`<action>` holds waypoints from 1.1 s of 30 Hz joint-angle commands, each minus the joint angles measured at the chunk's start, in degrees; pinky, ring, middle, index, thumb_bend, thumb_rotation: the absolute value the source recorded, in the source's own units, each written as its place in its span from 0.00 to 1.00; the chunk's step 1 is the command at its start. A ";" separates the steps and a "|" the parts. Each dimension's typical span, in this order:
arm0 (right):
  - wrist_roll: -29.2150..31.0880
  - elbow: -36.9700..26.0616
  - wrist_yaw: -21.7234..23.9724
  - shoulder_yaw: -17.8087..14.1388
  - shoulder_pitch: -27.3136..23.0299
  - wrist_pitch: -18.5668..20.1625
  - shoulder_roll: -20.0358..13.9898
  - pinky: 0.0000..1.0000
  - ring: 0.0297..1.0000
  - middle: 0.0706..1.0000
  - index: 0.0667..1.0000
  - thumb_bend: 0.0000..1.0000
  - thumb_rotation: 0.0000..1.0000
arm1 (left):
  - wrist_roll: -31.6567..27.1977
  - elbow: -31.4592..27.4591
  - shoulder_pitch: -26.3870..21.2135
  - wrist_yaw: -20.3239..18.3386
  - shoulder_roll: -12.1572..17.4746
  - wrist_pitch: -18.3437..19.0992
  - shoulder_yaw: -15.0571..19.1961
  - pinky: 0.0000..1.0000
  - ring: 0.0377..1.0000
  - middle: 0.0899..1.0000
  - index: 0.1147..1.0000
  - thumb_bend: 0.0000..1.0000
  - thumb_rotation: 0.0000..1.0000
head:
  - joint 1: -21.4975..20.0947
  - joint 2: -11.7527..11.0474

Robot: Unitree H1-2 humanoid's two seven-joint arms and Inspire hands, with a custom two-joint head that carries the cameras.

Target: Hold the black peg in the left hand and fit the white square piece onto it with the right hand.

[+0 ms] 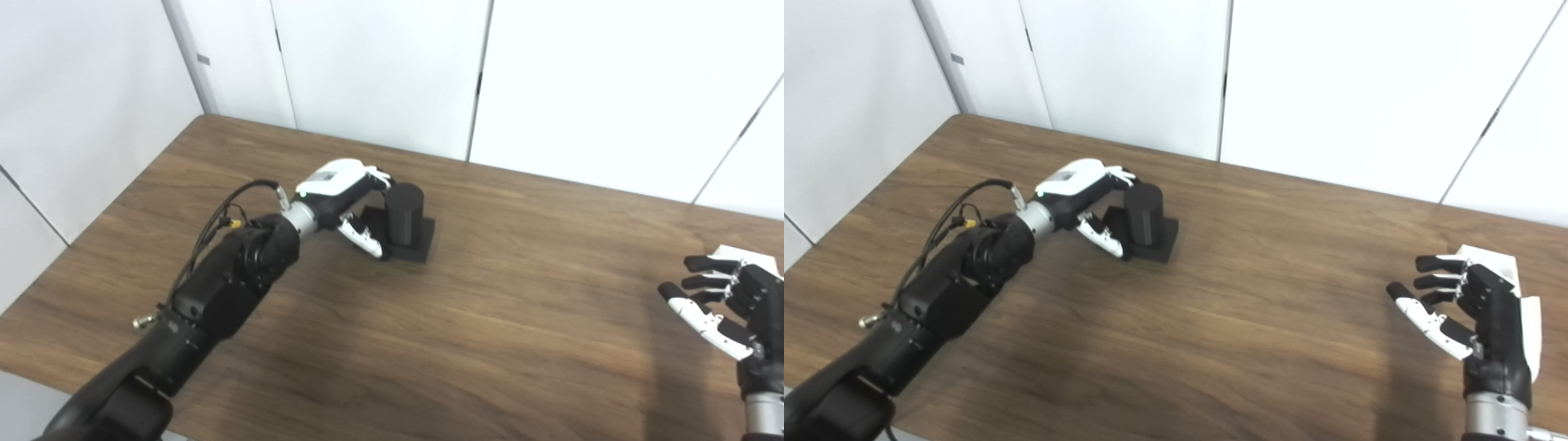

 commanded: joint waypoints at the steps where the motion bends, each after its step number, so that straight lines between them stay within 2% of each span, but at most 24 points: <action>1: 0.26 -1.28 -0.40 -0.11 -1.83 -3.10 -0.57 0.40 0.50 0.58 0.45 0.49 0.12 | 0.84 -3.07 -1.26 0.66 0.13 -2.22 -0.17 0.82 0.94 0.86 0.42 0.52 0.07 | 0.01 0.03; 6: -0.22 -0.95 -0.52 -0.21 -1.85 -3.61 -0.70 0.40 0.51 0.59 0.45 0.49 0.12 | 2.26 -4.00 0.19 0.45 -1.58 -4.95 -2.63 0.78 0.93 0.86 0.42 0.53 0.07 | -0.82 0.43; 9: 0.32 -0.87 -0.35 -0.34 -1.88 -3.50 -0.54 0.41 0.51 0.59 0.45 0.49 0.12 | 3.22 -4.18 0.71 -0.22 -2.53 -5.90 -4.15 0.79 0.94 0.87 0.42 0.52 0.07 | -1.07 0.48; 15: 0.45 -0.35 -0.46 -0.30 -2.01 -4.39 -0.50 0.40 0.50 0.58 0.45 0.49 0.12 | 3.82 -1.74 1.27 -0.25 -4.40 -10.00 -6.54 0.80 0.93 0.86 0.42 0.52 0.07 | -1.57 0.62; 20: -0.25 -0.24 -0.73 -0.21 -2.08 -4.46 -0.49 0.39 0.49 0.57 0.45 0.49 0.12 | 3.94 -0.42 1.65 -1.49 -6.20 -11.37 -8.49 0.82 0.93 0.86 0.42 0.52 0.07 | -2.34 0.83; 29: -1.25 0.80 -0.93 -0.13 -2.01 -6.35 -0.62 0.40 0.50 0.58 0.45 0.49 0.12 | 4.56 2.72 1.74 -2.04 -8.54 -14.74 -12.90 0.78 0.92 0.84 0.42 0.52 0.07 | -4.34 1.33; 33: -1.19 0.74 -0.97 -0.23 -1.93 -5.98 -0.36 0.41 0.50 0.58 0.45 0.49 0.12 | 5.33 4.58 1.65 -2.02 -9.03 -15.81 -14.03 0.79 0.92 0.84 0.42 0.52 0.07 | -6.65 1.85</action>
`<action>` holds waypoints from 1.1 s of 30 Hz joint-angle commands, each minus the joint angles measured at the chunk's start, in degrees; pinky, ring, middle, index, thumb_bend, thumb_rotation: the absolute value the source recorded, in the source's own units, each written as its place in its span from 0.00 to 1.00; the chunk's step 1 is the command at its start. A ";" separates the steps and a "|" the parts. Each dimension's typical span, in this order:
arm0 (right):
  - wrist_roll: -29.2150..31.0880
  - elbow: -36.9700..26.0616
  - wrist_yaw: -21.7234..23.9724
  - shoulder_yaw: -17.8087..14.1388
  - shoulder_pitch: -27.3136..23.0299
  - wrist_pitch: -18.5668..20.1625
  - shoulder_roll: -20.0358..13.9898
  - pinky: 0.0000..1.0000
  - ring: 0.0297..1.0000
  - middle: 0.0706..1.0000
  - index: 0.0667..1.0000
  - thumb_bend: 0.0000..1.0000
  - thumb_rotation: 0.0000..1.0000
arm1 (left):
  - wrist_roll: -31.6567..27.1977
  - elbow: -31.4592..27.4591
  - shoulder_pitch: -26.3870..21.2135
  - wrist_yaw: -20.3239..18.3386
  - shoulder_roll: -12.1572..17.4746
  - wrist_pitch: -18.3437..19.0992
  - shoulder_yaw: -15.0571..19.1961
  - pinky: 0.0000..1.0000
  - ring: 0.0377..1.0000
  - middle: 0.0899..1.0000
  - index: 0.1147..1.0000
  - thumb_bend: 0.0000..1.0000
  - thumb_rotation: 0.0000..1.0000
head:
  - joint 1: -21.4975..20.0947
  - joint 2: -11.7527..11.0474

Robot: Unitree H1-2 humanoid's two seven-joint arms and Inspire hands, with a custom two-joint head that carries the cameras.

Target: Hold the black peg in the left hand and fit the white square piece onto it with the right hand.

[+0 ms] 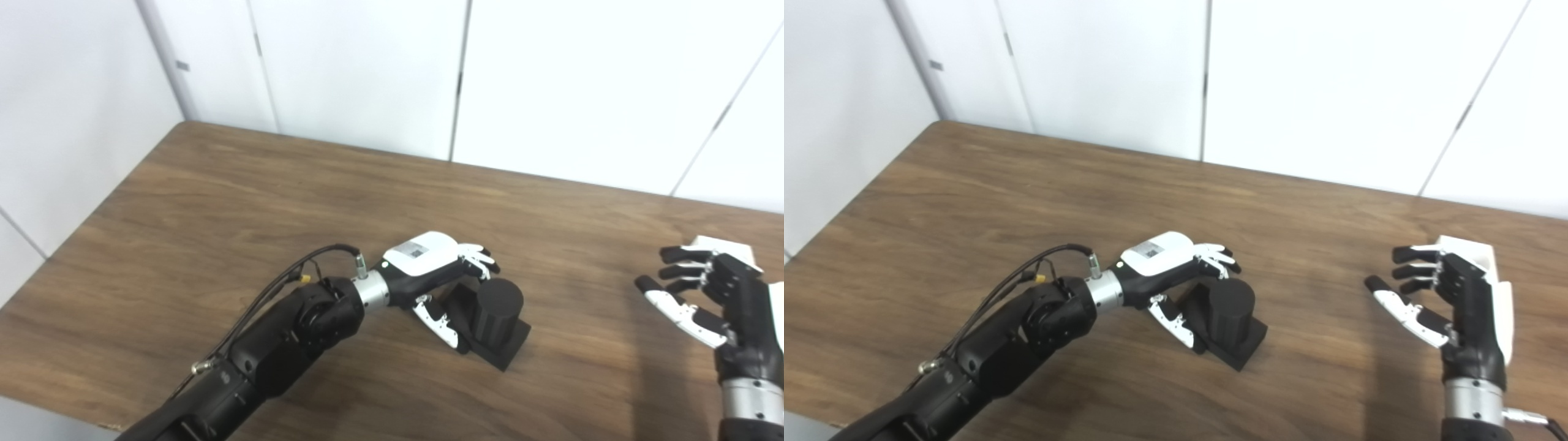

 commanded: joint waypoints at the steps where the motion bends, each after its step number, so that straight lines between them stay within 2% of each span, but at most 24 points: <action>1: -0.41 -1.47 -0.83 -0.04 -1.78 -2.31 -0.30 0.40 0.50 0.59 0.45 0.49 0.12 | 3.05 3.10 0.65 -2.21 0.84 -0.34 -2.38 0.80 0.93 0.85 0.42 0.52 0.07 | -1.53 0.24; 2: -0.58 -1.34 -0.87 0.08 -1.75 -2.71 -0.37 0.40 0.50 0.59 0.45 0.49 0.12 | 3.47 3.35 0.55 -2.26 0.98 -0.44 -2.65 0.80 0.93 0.85 0.42 0.52 0.07 | -1.80 0.27; 8: -1.07 -0.95 -1.06 0.71 -2.21 -4.13 -0.57 0.40 0.51 0.57 0.45 0.50 0.12 | 5.42 3.76 -0.07 -2.96 2.89 -0.69 -3.46 0.82 0.93 0.86 0.42 0.52 0.07 | -11.19 0.21; 10: -1.90 -1.27 -1.06 0.88 -2.83 -4.12 -0.94 0.42 0.52 0.57 0.45 0.50 0.13 | 5.78 3.46 -0.34 -3.32 3.99 -0.81 -3.65 0.82 0.94 0.87 0.42 0.52 0.07 | -15.74 -0.46; 15: -6.16 -3.28 -0.34 0.86 -6.48 -2.81 -3.90 0.41 0.52 0.57 0.45 0.50 0.13 | 6.65 3.93 -1.21 -2.65 6.27 -2.66 -4.55 0.84 0.93 0.86 0.42 0.52 0.06 | -22.28 -2.44; 20: -9.06 -5.31 3.60 0.73 -12.22 2.10 -10.11 0.41 0.53 0.60 0.46 0.50 0.14 | 7.84 5.62 -1.46 -0.09 7.55 -5.45 -5.09 0.83 0.91 0.83 0.42 0.52 0.06 | -26.41 -4.27; 23: -10.62 -5.87 7.43 1.00 -16.04 5.18 -15.12 0.42 0.54 0.63 0.46 0.50 0.14 | 8.39 6.37 -1.43 0.77 8.21 -6.49 -5.27 0.83 0.90 0.82 0.42 0.52 0.06 | -28.96 -5.50; 26: -15.84 -5.45 11.63 2.57 -20.16 8.36 -20.74 0.46 0.58 0.66 0.46 0.50 0.14 | 8.43 7.25 -1.41 1.76 8.75 -7.56 -5.38 0.82 0.89 0.81 0.42 0.52 0.06 | -31.29 -6.51; 28: -17.44 -3.81 13.12 3.26 -22.56 8.63 -23.26 0.47 0.59 0.66 0.46 0.51 0.14 | 8.42 8.00 -1.38 2.58 8.96 -8.26 -5.42 0.81 0.89 0.81 0.42 0.52 0.06 | -32.13 -7.03; 33: -22.90 5.11 12.45 6.13 -27.47 4.87 -28.76 0.48 0.57 0.64 0.46 0.50 0.14 | 8.41 8.96 -1.02 4.16 9.19 -9.37 -5.46 0.79 0.87 0.80 0.42 0.52 0.06 | -34.08 -8.79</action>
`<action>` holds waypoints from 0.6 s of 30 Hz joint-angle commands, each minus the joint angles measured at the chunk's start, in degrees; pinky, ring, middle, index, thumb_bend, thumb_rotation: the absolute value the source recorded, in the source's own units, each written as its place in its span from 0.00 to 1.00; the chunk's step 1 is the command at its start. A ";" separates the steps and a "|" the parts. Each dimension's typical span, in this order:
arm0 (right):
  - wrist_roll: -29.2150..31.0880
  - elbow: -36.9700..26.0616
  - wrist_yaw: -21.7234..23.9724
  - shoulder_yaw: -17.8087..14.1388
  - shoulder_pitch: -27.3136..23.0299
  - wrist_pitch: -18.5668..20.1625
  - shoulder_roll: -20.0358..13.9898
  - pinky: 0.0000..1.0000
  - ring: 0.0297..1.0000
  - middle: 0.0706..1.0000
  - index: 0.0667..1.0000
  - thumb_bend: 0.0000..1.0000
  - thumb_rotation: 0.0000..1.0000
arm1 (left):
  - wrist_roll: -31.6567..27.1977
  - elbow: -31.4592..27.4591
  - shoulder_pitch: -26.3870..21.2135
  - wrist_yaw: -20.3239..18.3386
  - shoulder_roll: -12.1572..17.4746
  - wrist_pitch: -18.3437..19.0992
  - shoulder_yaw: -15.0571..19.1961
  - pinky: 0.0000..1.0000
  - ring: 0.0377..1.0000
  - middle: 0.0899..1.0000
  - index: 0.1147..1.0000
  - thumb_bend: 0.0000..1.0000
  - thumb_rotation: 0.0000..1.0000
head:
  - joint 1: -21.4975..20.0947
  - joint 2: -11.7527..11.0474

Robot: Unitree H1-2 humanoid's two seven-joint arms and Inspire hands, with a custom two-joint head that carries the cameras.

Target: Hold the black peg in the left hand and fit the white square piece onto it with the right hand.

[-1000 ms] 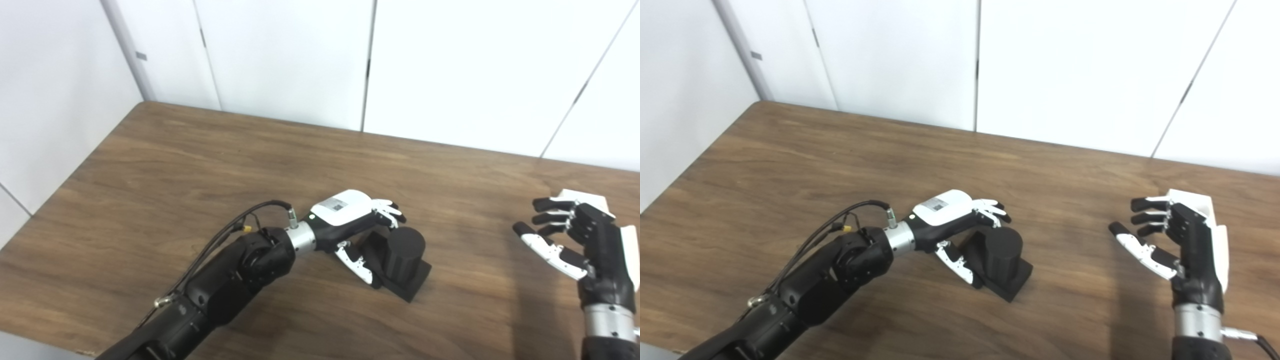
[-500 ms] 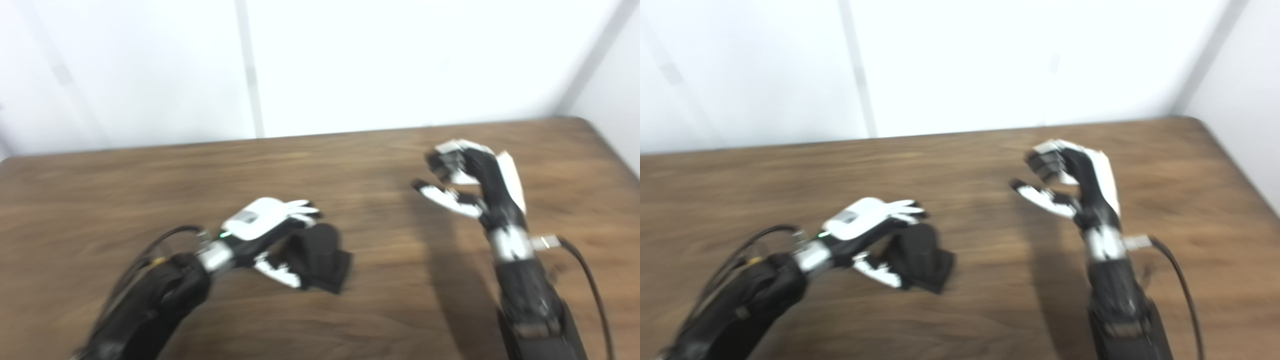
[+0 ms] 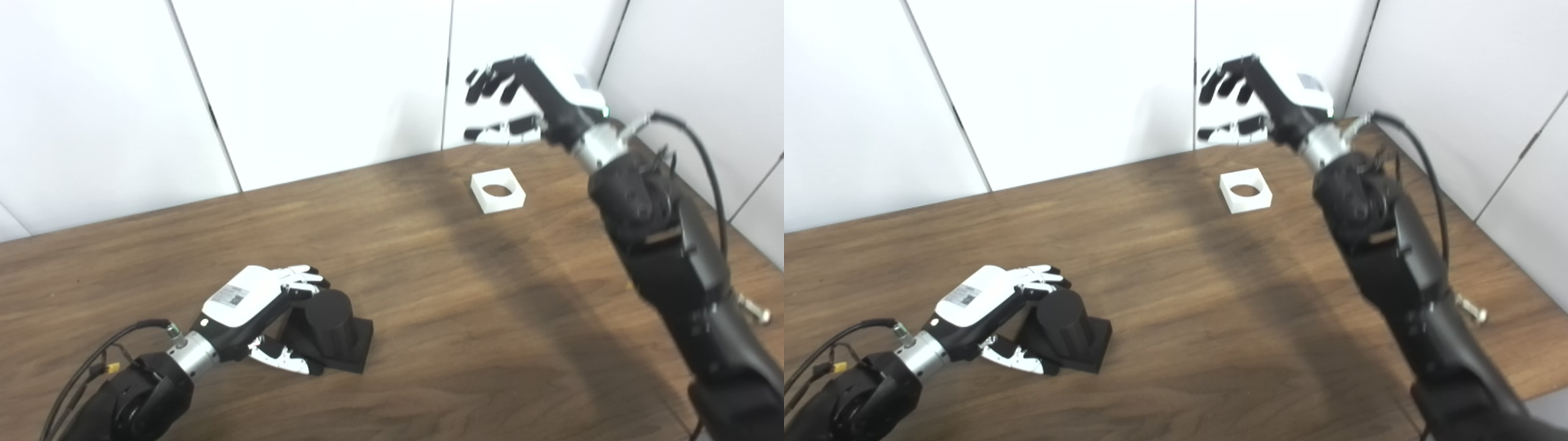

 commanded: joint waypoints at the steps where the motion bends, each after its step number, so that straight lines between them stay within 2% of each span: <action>1: -3.08 2.46 -0.37 0.95 -3.69 -2.36 -3.18 0.46 0.57 0.64 0.46 0.50 0.14 | 5.38 3.73 2.31 -2.46 3.70 0.51 -1.35 0.79 0.87 0.80 0.42 0.52 0.06 | -0.28 -0.07; 5: -3.10 8.39 2.29 3.15 -6.68 -4.10 -6.42 0.48 0.59 0.65 0.46 0.51 0.14 | 4.51 3.57 2.75 -2.75 4.04 0.25 -1.09 0.77 0.87 0.80 0.42 0.52 0.06 | -1.39 -0.75; 7: -1.20 11.65 5.01 4.03 -8.43 -5.73 -7.98 0.48 0.59 0.65 0.46 0.51 0.14 | 4.20 3.75 3.10 -2.48 4.31 -0.30 -0.94 0.76 0.86 0.80 0.42 0.52 0.06 | -1.71 -1.06; 9: 0.38 13.96 8.97 5.19 -9.92 -5.75 -9.37 0.51 0.62 0.66 0.46 0.51 0.14 | 4.10 4.27 3.48 -1.72 4.43 -0.93 -0.68 0.76 0.86 0.80 0.42 0.52 0.06 | -1.75 -1.24; 11: 1.02 15.29 13.75 6.76 -11.29 -4.49 -10.70 0.63 0.76 0.78 0.68 0.60 0.25 | 4.16 4.91 3.77 -1.25 4.45 -1.18 -0.47 0.77 0.86 0.79 0.42 0.52 0.06 | -1.71 -1.30; 14: 1.91 16.73 19.74 8.54 -13.33 -2.29 -11.89 0.69 0.83 0.84 0.77 0.66 0.30 | 4.28 5.67 3.90 -0.94 4.53 -1.39 -0.52 0.78 0.86 0.80 0.42 0.52 0.06 | -1.71 -1.30; 18: 1.75 18.57 25.43 10.70 -15.71 -0.35 -12.90 0.75 0.90 0.90 0.82 0.72 0.26 | 4.42 6.11 4.03 -0.13 4.55 -2.07 -0.62 0.79 0.87 0.81 0.42 0.52 0.06 | -1.48 -1.26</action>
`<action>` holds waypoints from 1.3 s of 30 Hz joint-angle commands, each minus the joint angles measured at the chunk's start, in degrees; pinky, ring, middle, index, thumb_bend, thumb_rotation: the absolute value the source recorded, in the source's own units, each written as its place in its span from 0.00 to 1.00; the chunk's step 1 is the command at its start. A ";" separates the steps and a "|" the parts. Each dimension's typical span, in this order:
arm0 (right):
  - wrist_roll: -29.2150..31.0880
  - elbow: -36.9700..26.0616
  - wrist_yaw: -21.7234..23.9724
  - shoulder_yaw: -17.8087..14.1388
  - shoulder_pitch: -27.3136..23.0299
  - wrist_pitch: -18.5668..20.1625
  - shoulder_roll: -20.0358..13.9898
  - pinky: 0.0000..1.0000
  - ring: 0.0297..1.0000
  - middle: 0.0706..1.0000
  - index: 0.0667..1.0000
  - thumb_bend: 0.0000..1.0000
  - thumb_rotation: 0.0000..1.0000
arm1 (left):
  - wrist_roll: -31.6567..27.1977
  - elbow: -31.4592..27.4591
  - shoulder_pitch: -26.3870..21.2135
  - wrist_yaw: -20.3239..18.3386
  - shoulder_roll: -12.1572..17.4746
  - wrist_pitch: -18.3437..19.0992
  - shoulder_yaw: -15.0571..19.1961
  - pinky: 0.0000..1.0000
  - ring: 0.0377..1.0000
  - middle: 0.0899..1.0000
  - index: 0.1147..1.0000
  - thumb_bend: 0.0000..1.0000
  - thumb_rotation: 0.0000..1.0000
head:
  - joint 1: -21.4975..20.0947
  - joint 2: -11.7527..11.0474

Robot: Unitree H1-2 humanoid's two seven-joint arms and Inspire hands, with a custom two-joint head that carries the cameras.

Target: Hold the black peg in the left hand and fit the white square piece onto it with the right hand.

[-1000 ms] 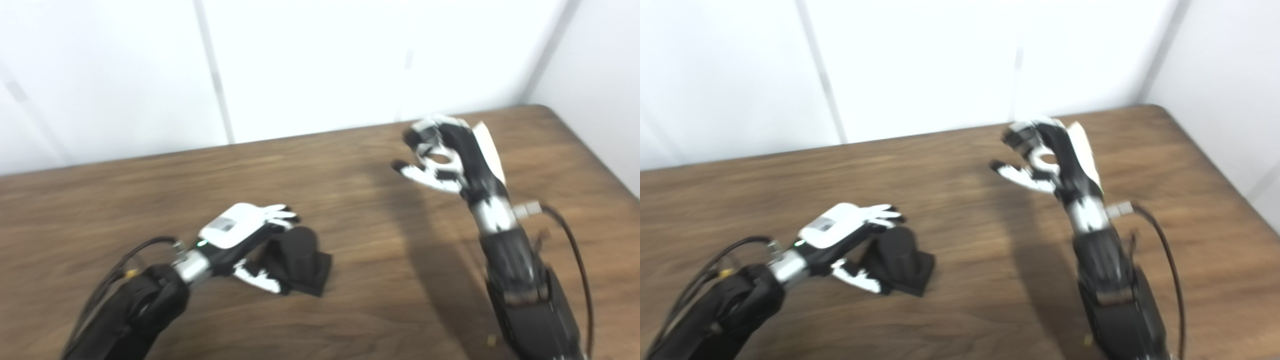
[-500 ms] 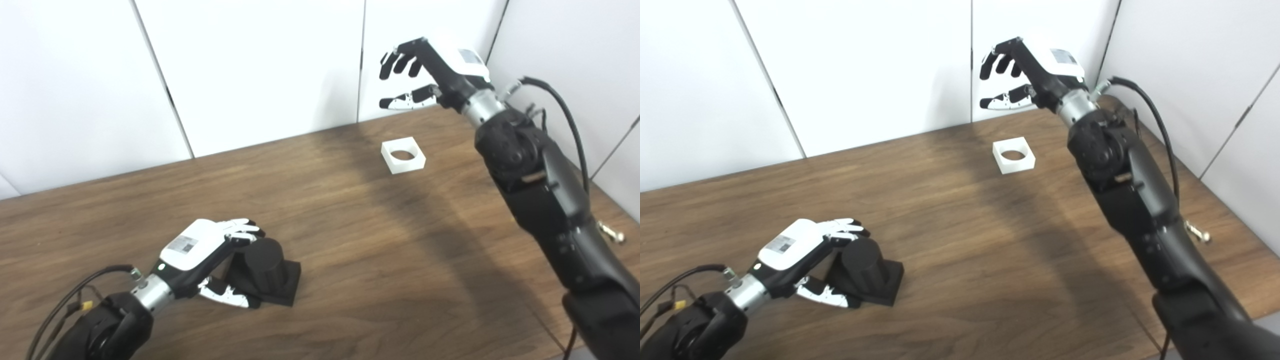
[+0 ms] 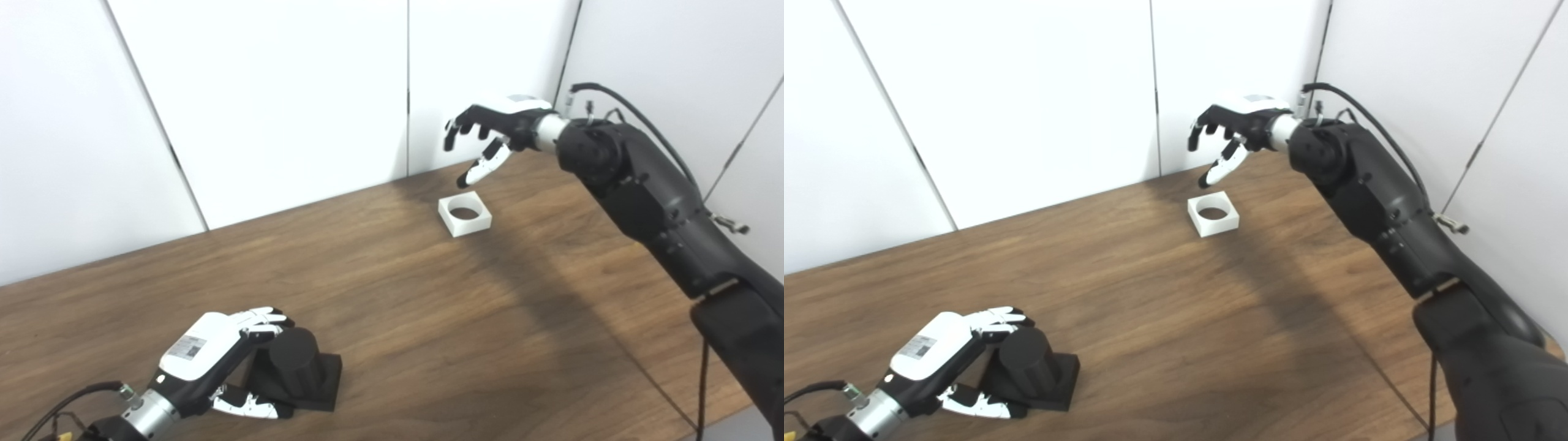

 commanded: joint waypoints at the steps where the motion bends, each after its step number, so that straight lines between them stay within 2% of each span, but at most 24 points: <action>1: -0.17 -0.55 2.74 0.32 -4.30 1.83 -2.49 0.77 0.93 0.91 0.84 0.73 0.27 | 4.91 3.89 2.82 -3.29 4.00 0.89 -1.63 0.80 0.88 0.81 0.42 0.52 0.06 | -0.07 0.06; 4: -0.10 0.29 7.08 1.62 -5.81 4.53 -3.02 0.81 0.97 0.95 0.89 0.80 0.30 | 5.06 3.71 2.91 -2.90 3.99 0.95 -1.82 0.80 0.88 0.81 0.42 0.52 0.06 | 0.02 0.08; 7: 0.19 1.22 11.70 2.84 -7.39 7.47 -3.44 0.85 1.00 0.99 0.94 0.96 0.33 | 5.00 3.03 3.04 -3.31 3.92 1.56 -1.78 0.80 0.88 0.81 0.42 0.52 0.06 | 0.46 0.29; 11: -0.54 1.91 15.72 5.21 -8.77 8.06 -4.14 0.87 1.00 1.00 0.99 1.00 0.37 | 4.49 2.50 3.15 -3.94 3.82 2.01 -1.61 0.80 0.88 0.81 0.42 0.52 0.06 | 0.58 0.35; 15: -2.54 1.90 17.75 7.81 -9.57 8.63 -4.37 0.85 1.00 1.00 1.00 1.00 0.29 | 4.67 2.02 3.21 -4.47 3.73 2.71 -1.71 0.79 0.88 0.80 0.42 0.52 0.06 | 0.47 0.25; 19: -4.62 1.65 18.04 9.68 -9.46 7.75 -4.29 0.80 1.00 1.00 1.00 1.00 0.30 | 4.76 1.85 3.23 -4.38 3.74 2.59 -1.72 0.79 0.88 0.80 0.42 0.52 0.06 | 0.57 0.25; 22: -6.01 1.73 17.89 10.80 -9.18 7.42 -4.12 0.81 1.00 1.00 1.00 1.00 0.32 | 4.52 1.59 3.37 -4.45 3.80 2.74 -1.58 0.79 0.88 0.80 0.42 0.52 0.06 | 0.62 0.34; 27: -7.23 2.26 17.11 11.52 -8.45 6.89 -3.73 0.92 1.00 1.00 1.00 1.00 0.30 | 4.44 0.74 3.53 -4.97 3.96 3.33 -1.47 0.79 0.88 0.80 0.42 0.52 0.06 | 0.82 0.39; 31: -10.79 2.09 15.11 13.02 -7.50 5.85 -3.70 0.99 1.00 1.00 0.99 1.00 0.28 | 3.72 0.57 3.50 -5.81 3.98 3.43 -1.44 0.79 0.88 0.80 0.42 0.52 0.06 | 0.74 0.35; 39: -13.95 5.03 10.71 13.45 -5.98 2.94 -2.87 1.00 1.00 1.00 0.98 0.96 0.28 | 2.93 -0.17 3.58 -7.17 3.91 4.30 -1.19 0.79 0.88 0.81 0.42 0.52 0.06 | 1.75 0.82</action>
